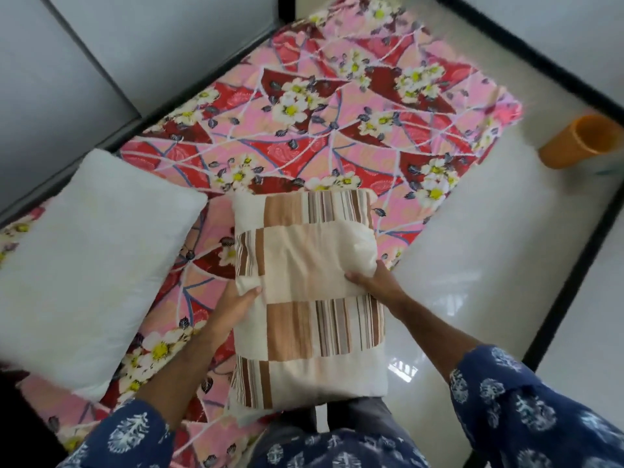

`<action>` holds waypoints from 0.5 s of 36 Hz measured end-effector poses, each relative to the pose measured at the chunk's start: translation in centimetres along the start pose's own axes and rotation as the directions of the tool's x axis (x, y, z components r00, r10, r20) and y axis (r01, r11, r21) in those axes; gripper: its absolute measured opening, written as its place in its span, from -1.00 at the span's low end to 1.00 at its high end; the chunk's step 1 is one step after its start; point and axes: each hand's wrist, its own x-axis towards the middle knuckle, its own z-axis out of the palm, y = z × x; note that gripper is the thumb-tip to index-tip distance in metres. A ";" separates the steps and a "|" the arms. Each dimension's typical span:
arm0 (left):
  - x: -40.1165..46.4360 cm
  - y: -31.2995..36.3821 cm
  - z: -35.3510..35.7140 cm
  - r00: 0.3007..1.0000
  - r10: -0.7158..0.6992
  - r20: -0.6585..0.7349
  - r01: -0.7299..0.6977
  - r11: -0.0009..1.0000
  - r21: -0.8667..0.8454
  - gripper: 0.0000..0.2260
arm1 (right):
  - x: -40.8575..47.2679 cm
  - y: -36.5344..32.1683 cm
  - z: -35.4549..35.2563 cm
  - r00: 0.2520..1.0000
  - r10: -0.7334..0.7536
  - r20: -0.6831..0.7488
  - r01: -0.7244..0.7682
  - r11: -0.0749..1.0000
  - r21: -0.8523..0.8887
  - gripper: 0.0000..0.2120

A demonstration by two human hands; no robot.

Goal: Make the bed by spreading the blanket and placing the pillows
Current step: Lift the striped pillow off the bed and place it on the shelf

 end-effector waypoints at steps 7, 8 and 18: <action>-2.4 7.9 3.7 0.994 0.108 0.025 -0.109 0.991 0.078 -0.66 | -5.7 -1.7 -7.2 0.985 -0.096 -0.144 0.103 0.994 0.038 -0.12; -3.0 9.6 4.6 0.990 0.136 0.036 -0.139 0.986 0.092 -0.68 | -7.0 -2.8 -8.3 0.979 -0.113 -0.168 0.124 0.991 0.057 -0.18; -3.9 25.3 16.8 0.928 0.354 0.119 -0.371 0.911 0.181 -0.67 | -10.9 -5.1 -24.8 0.914 -0.144 -0.379 0.219 0.962 0.163 -0.24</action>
